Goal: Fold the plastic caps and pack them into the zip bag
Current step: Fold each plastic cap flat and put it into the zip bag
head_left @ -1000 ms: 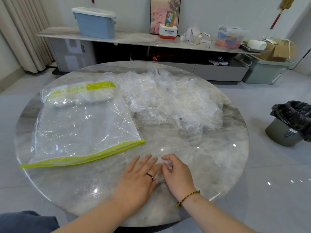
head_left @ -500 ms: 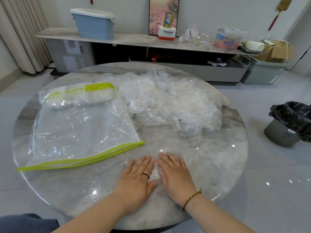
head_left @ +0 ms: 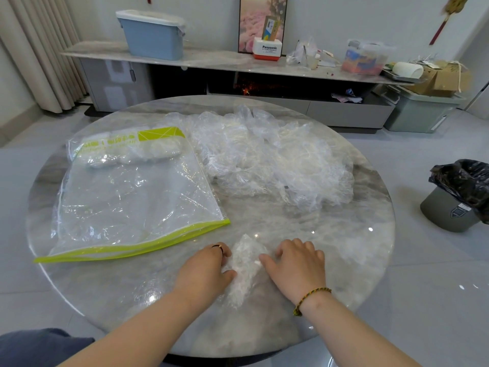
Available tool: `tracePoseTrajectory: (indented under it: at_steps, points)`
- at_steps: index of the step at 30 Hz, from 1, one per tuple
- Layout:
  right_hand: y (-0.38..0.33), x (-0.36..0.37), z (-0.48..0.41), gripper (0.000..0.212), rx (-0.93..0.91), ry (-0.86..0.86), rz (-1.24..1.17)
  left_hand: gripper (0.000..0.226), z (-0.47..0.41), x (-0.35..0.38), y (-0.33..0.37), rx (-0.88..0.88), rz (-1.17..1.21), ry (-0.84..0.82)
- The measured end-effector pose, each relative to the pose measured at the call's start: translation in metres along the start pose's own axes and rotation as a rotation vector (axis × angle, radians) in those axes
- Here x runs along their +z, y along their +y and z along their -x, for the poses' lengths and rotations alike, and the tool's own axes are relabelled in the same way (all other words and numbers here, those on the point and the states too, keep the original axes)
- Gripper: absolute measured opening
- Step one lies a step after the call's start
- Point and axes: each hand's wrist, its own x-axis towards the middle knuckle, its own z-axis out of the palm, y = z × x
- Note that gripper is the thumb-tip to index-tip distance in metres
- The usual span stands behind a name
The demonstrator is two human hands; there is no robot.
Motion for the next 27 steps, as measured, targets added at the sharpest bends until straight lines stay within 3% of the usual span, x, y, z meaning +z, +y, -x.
tracePoseTrajectory:
  at_steps: [5,8,11,15,19,23,27]
  points:
    - [-0.012,-0.003,0.002,0.028,0.054,-0.193,-0.178,0.023,0.002,0.000,0.001,-0.017,0.052,0.022]
    - [-0.018,0.002,0.005,0.020,0.064,-0.122,-0.305,0.035,0.004,-0.002,0.004,-0.016,0.049,0.015]
    - [-0.024,0.010,0.004,0.028,0.071,-0.075,-0.424,0.033,0.008,-0.007,0.005,0.009,0.000,0.050]
    - [-0.033,0.011,-0.003,0.029,0.133,-0.025,-0.891,0.034,0.012,-0.013,0.003,0.029,0.024,0.035]
    - [-0.040,0.011,-0.005,0.021,0.221,-0.131,-1.156,0.033,0.016,-0.014,-0.002,0.014,0.102,0.033]
    - [-0.041,0.018,-0.011,0.033,0.275,-0.149,-1.129,0.028,0.020,-0.021,-0.007,0.008,0.189,0.062]
    - [-0.042,0.017,-0.021,0.036,0.287,-0.087,-1.159,0.006,0.021,-0.043,-0.022,0.020,0.127,0.231]
